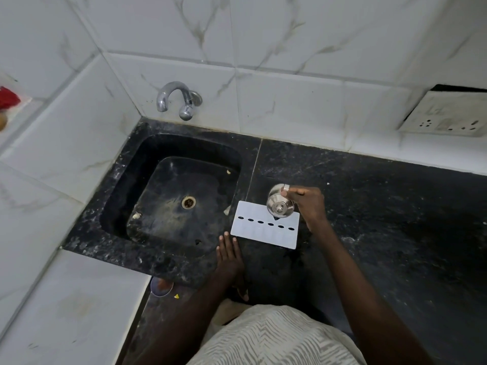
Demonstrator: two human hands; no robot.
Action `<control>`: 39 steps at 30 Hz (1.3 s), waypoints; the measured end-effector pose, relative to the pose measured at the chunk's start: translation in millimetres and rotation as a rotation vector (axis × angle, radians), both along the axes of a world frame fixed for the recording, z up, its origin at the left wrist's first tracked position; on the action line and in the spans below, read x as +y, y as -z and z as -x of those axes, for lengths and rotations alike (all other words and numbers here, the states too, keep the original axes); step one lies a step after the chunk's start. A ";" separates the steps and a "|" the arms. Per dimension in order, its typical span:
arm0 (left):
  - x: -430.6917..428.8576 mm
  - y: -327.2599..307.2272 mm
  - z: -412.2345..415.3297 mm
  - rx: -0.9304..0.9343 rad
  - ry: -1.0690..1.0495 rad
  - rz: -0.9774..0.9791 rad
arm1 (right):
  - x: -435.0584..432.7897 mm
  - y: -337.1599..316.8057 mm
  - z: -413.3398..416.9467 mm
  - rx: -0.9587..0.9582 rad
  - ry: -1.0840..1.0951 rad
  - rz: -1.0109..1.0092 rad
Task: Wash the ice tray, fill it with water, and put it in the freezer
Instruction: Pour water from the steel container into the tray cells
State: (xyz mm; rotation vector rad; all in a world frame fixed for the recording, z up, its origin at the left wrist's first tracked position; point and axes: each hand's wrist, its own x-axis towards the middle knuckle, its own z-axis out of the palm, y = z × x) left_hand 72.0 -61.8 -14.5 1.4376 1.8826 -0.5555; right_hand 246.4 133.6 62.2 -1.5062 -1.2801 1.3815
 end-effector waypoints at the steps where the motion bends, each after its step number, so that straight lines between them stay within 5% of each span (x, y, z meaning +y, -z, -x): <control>1: -0.2 0.5 -0.1 -0.003 -0.007 -0.006 | -1.5 -0.7 -7.2 -0.017 -0.010 -0.014; 12: 1.4 1.8 -1.8 0.017 0.007 0.008 | -18.4 9.8 -51.3 -0.178 -0.129 -0.129; 39: 2.8 -9.2 -2.6 -0.004 0.018 0.037 | -26.4 12.3 -61.8 -0.165 -0.074 -0.230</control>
